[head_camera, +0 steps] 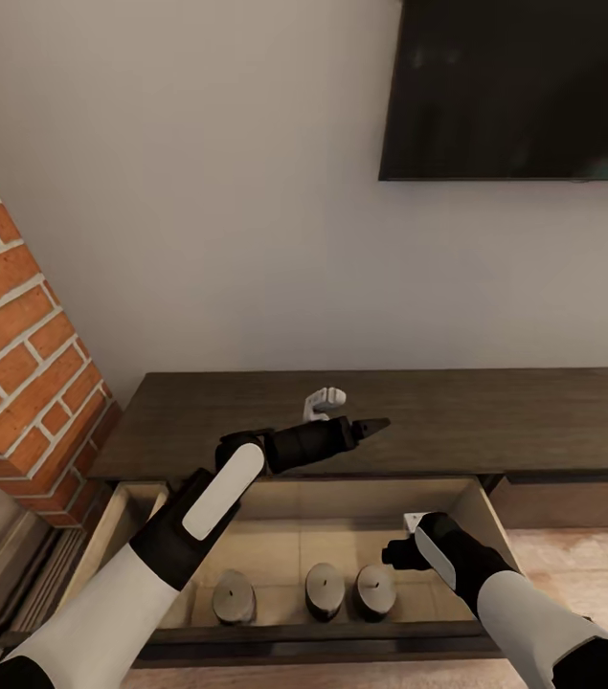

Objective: Place each of the two pumpkins and all three candles from the living room inside a cabinet in the living room (use any cabinet), then make sure every cabinet is closed, and position the cauldron so it is next to a table in the living room.

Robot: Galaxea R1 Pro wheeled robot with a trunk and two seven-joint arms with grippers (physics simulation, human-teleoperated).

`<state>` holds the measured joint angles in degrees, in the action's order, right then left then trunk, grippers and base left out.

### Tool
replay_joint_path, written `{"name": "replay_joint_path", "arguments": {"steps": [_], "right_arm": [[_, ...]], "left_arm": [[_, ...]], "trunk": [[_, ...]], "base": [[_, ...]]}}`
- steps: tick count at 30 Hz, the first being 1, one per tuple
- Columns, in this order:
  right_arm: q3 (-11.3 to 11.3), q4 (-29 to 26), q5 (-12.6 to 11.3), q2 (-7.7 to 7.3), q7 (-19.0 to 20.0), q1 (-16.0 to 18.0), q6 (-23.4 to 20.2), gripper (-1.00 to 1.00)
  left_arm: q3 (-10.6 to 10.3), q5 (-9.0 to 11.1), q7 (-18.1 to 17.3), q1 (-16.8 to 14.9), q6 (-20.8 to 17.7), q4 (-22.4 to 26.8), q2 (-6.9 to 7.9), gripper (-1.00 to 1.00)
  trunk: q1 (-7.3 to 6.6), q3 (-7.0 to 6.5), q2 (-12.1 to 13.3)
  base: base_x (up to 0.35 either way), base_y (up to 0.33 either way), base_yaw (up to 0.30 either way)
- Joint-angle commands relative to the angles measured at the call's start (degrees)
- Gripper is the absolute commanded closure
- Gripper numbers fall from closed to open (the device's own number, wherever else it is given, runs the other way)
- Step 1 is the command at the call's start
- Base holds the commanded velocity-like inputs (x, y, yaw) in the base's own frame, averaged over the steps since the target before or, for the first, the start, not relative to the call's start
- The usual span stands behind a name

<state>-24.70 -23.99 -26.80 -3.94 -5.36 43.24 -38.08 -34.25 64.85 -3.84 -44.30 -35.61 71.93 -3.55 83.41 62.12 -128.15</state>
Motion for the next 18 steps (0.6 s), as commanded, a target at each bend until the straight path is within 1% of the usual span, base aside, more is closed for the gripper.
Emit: {"name": "replay_joint_path", "arguments": {"steps": [1, 2, 3, 4, 6, 8, 11, 12, 15, 18], "right_arm": [[0.00, 0.00, 0.00, 0.01, 0.00, 0.00, -0.04, -1.00], [0.00, 0.00, 0.00, 0.01, 0.00, 0.00, -0.10, -1.00], [0.00, 0.00, 0.00, -0.12, 0.00, 0.01, -0.14, -1.00], [0.00, 0.00, 0.01, -0.19, 0.00, 0.04, -0.16, -1.00], [0.00, 0.00, 0.00, -0.50, 0.00, 0.07, -0.19, -1.00], [0.00, -0.01, 0.00, -0.82, 0.00, 0.10, -0.22, -1.00], [-0.05, 0.00, 0.00, -1.07, 0.00, 0.18, -0.25, -1.00], [-0.06, 0.00, 0.00, -1.10, 0.00, 0.21, -0.50, -1.00], [-0.08, -0.14, 0.06, -1.16, 0.00, 0.27, -3.86, -1.00], [-0.02, -1.93, 0.06, -1.32, 0.00, 0.33, -5.47, -1.00]], "left_arm": [[-0.01, -0.05, 0.09, 0.00, -0.58, -0.01, 0.20, -1.00], [0.01, -0.10, 0.40, 0.02, -1.48, -0.02, 0.81, -1.00], [0.12, 0.20, 1.92, 0.00, -2.71, 0.37, 4.43, -1.00], [0.16, 0.29, 2.07, 0.00, -2.84, 0.29, 5.40, -1.00], [0.20, 0.34, 2.23, 0.00, -3.39, 0.27, 6.59, -1.00], [0.22, 0.27, 2.30, 0.00, -5.37, 0.30, 7.16, -1.00], [0.28, 0.21, 2.39, 0.00, -8.30, 0.27, 7.50, -1.00], [0.51, 0.20, 2.41, 0.00, -8.77, 0.29, 7.55, -1.00], [1.73, 0.13, 2.76, 0.00, -9.46, 0.12, 7.60, -1.00], [2.18, 0.07, 3.87, 0.00, -9.66, -0.17, 7.60, -1.00]], "trunk": [[-0.22, -0.18, 0.42], [-0.44, -0.36, 0.82], [-0.66, -0.54, 1.22], [-0.88, -0.72, 1.62], [-1.32, -1.08, 2.42], [-1.76, -1.44, 3.22], [-2.42, -1.98, 4.43], [-2.64, -2.16, 4.83], [-3.30, -2.70, 6.03], [-3.96, -3.24, 7.23]], "base": [[0.000, 0.000, 0.000], [0.000, 0.000, 0.000], [0.000, 0.000, 0.000], [0.000, 0.000, 0.000], [0.000, 0.000, 0.000], [0.000, 0.000, 0.000], [0.000, 0.000, 0.000], [0.000, 0.000, 0.000], [0.000, 0.000, 0.000], [0.000, 0.000, 0.000]]}}
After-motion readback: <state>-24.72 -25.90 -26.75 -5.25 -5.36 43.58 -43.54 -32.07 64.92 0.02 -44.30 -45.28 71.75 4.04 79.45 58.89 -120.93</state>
